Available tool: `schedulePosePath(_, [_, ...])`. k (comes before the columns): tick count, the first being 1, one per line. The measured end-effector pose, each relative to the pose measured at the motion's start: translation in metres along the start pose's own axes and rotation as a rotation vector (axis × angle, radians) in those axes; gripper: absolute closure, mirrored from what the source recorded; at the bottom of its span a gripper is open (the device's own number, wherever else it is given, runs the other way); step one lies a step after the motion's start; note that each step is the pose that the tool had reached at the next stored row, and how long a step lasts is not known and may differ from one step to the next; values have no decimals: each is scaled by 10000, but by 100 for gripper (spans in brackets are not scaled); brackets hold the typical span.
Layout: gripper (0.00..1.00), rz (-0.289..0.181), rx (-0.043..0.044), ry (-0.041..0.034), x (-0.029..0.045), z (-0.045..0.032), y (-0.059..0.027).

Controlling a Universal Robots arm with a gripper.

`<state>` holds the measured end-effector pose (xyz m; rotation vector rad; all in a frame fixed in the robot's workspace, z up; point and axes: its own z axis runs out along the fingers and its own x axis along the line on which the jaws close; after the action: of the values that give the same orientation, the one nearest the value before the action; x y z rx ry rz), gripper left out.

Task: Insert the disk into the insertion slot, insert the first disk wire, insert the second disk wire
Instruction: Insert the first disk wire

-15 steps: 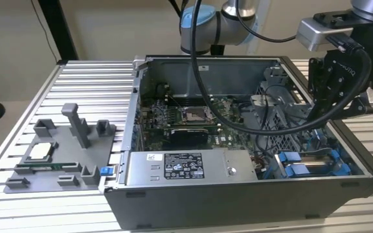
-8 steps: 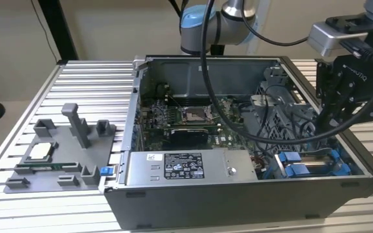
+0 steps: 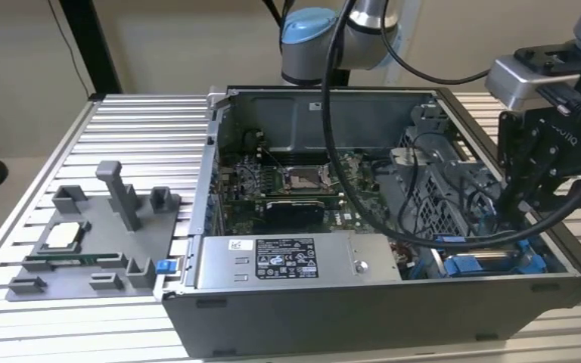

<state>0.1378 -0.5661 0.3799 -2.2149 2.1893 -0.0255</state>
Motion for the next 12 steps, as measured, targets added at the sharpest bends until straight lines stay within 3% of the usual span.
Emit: schedulePosePath(12, [100,303,-4,10,5,204,-120])
